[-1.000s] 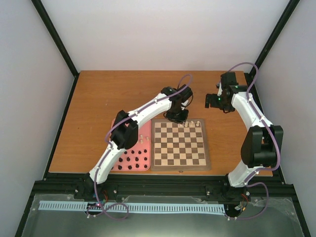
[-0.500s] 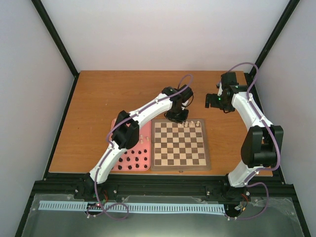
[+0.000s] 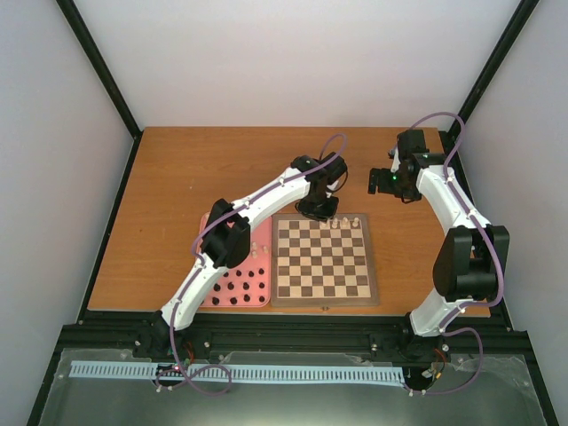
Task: Set up the chess pieces on the board
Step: Place the chess piece on the chessboard.
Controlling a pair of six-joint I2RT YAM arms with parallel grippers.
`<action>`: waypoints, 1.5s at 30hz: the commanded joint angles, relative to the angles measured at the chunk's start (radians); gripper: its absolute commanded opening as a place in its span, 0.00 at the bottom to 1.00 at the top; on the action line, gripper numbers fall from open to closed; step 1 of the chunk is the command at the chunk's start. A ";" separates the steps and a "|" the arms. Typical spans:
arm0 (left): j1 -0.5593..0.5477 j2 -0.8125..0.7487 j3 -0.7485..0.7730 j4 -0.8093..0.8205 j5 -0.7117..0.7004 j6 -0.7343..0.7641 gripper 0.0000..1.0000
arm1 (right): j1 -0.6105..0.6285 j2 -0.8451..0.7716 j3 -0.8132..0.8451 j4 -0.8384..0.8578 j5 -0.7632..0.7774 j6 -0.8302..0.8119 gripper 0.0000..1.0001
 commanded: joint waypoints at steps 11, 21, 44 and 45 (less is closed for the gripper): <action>-0.012 0.012 0.052 -0.008 0.030 0.017 0.25 | -0.011 -0.002 0.001 0.019 -0.025 0.000 1.00; -0.012 0.008 0.065 -0.006 0.036 0.019 0.32 | -0.011 -0.005 0.002 0.020 -0.036 -0.005 1.00; 0.055 -0.172 0.131 -0.069 -0.123 0.053 0.85 | -0.011 -0.021 0.012 0.018 -0.048 -0.007 1.00; 0.069 -0.195 0.129 -0.078 -0.136 0.059 0.85 | -0.011 -0.022 0.010 0.017 -0.050 -0.007 1.00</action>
